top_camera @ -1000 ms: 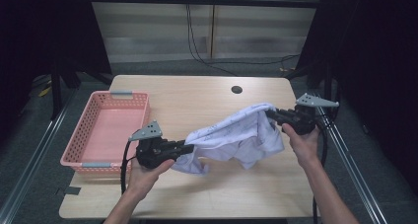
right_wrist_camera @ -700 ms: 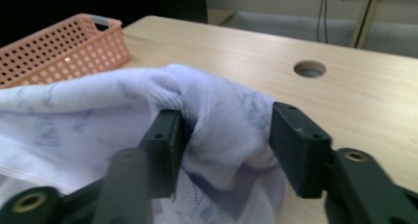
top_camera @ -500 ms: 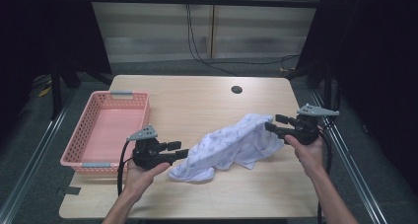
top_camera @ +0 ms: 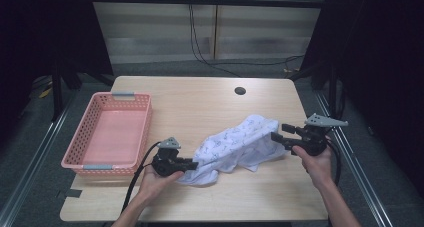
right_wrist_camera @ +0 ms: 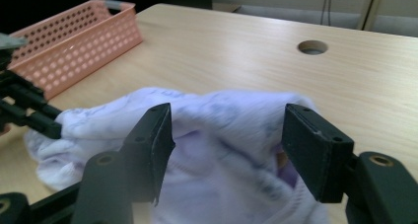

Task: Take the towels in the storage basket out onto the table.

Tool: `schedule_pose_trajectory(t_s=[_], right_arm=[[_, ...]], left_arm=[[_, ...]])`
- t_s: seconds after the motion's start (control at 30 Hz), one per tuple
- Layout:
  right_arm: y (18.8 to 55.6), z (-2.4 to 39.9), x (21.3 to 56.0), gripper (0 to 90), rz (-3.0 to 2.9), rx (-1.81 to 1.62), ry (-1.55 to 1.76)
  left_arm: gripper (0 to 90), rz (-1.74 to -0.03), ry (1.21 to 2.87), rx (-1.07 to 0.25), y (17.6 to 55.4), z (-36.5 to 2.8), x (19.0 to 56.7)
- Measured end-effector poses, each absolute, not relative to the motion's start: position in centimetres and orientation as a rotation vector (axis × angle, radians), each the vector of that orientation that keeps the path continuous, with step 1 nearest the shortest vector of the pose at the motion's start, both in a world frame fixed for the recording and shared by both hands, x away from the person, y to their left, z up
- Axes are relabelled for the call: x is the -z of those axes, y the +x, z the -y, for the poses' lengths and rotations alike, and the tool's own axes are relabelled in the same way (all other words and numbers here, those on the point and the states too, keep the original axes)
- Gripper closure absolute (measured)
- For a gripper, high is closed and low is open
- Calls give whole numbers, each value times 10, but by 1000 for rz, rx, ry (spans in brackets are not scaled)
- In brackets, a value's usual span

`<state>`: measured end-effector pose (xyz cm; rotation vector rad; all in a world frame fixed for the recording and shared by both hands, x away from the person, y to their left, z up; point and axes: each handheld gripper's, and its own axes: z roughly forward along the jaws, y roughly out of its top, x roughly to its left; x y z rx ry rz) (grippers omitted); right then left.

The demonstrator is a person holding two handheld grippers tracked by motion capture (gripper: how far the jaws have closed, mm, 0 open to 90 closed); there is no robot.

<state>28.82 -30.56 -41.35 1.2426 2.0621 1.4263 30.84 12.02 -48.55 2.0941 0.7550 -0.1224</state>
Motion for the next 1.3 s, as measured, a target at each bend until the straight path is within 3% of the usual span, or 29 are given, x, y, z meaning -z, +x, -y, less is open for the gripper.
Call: schedule_pose_trajectory(t_s=[0.1,0.3,0.5,0.67,0.8,1.07,1.1,1.23,1.3], right_arm=[[274,296,407,360,-2109,-1411,1196],[251,291,398,355,-2124,-1440,1157],[244,275,412,357,-2211,-1405,1129],[245,258,414,357,-2263,-1447,1087],[252,219,430,342,-2383,-1462,1020],[267,139,468,317,-2619,-1359,886],[268,135,473,334,-2632,-1340,902],[276,136,484,814,-2638,-1288,937],[277,149,462,845,-2568,-1418,928]], left_arm=[[813,-676,2051,221,294,-113,475],[775,-534,1997,278,266,-82,452],[520,-580,1935,287,277,-99,453],[529,-624,1859,218,286,-123,446],[560,-685,1848,169,292,-130,446],[541,-744,1870,128,297,-135,454],[537,-750,1870,125,297,-135,454],[559,-757,1857,112,297,-140,453],[559,-766,1839,103,298,-143,452]])
